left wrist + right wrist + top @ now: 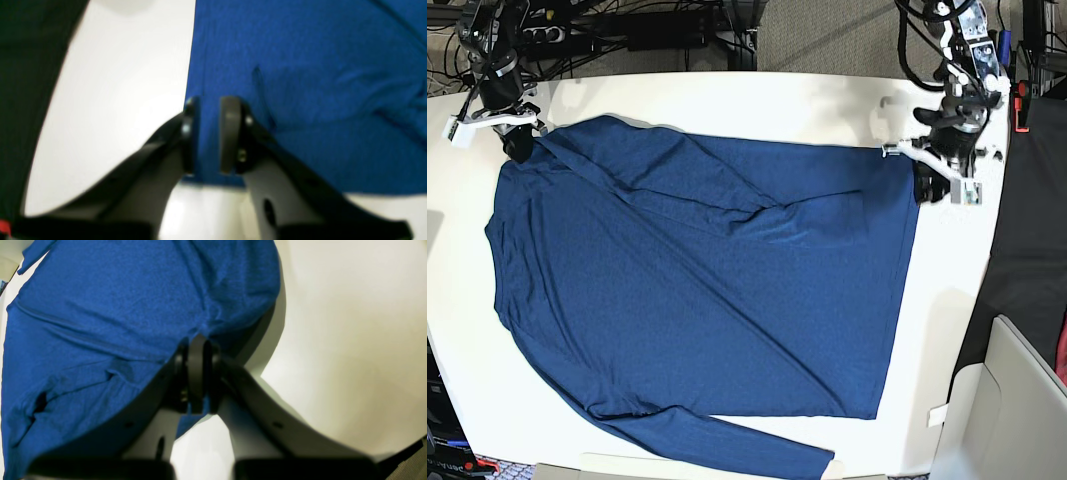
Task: Fold the T-shirt properly
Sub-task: 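Lift both shoulder corners and pull them apart to stretch the shirt, then lower the held shoulder corners onto the table and release them, then regrasp the shoulder corners and drag the shirt toward the robot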
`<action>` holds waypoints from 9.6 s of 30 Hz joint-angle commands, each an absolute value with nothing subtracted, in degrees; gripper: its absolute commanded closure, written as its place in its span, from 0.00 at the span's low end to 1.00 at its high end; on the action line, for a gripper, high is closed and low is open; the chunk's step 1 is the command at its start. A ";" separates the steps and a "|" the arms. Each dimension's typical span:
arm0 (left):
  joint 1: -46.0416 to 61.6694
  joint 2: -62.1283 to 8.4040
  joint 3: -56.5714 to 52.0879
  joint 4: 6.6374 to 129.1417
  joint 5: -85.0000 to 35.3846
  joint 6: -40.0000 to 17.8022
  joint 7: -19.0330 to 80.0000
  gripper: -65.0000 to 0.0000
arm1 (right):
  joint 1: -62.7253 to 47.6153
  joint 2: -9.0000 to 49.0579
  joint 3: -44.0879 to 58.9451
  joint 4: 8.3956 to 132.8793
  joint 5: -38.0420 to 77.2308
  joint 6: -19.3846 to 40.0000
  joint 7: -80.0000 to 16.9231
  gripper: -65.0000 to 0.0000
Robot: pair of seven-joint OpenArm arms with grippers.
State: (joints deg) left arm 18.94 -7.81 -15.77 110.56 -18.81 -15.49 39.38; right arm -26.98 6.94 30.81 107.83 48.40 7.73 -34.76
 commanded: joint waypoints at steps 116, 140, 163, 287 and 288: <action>10.42 -9.27 -27.03 113.54 -37.49 -24.84 52.53 1.00 | -8.40 12.26 35.56 93.41 52.70 15.16 -33.63 0.99; -1.63 -9.01 -27.12 99.21 -37.49 -24.57 55.96 0.98 | 12.62 11.56 27.74 71.43 52.35 15.16 -33.54 0.99; 4.26 -9.10 -27.56 105.98 -38.02 -17.63 68.70 0.53 | -1.10 11.82 28.00 91.47 52.88 14.99 -42.86 0.51; 19.91 -5.67 -27.74 110.55 -37.93 -17.63 73.36 1.00 | -27.65 14.55 48.13 95.52 75.82 6.29 -42.95 0.99; 20.26 -5.67 -27.82 110.55 -37.93 -17.63 73.27 1.00 | -28.00 14.55 48.75 95.52 75.74 6.29 -42.95 0.99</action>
